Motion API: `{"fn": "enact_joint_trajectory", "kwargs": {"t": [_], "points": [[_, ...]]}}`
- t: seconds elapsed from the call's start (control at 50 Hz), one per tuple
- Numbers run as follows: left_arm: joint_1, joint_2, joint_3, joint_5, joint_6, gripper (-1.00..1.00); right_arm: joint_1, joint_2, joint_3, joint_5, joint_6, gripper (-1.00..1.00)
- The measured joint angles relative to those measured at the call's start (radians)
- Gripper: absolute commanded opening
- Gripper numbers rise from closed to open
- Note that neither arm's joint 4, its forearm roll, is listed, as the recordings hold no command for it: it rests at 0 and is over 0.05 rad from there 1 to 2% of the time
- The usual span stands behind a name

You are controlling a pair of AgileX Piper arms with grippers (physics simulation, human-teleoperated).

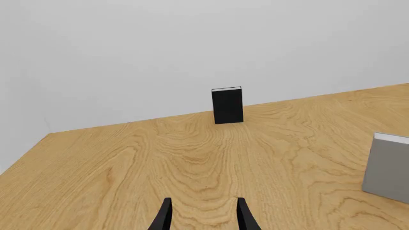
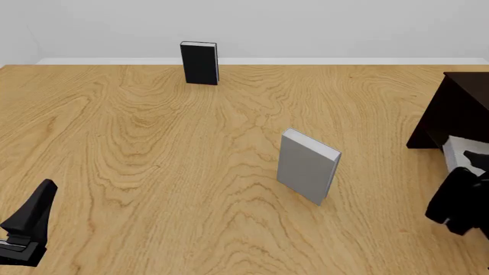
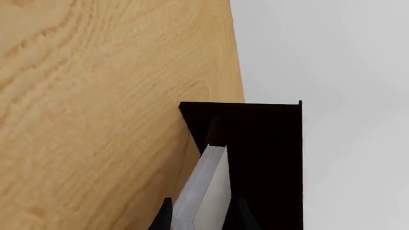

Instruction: Pick up the book on the right and place it on the cabinet shelf.

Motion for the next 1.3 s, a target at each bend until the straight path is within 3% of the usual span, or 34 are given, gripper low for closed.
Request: {"fn": "enact_joint_trajectory", "kwargs": {"t": [0.38, 1.3], "points": [[-0.001, 0.000, 0.000, 0.000, 0.002, 1.00, -0.087, -0.085, 0.003, 0.086, -0.002, 1.00], [0.001, 0.000, 0.000, -0.001, 0.001, 1.00, -0.158, -0.108, 0.022, 0.101, 0.005, 1.00]]}}
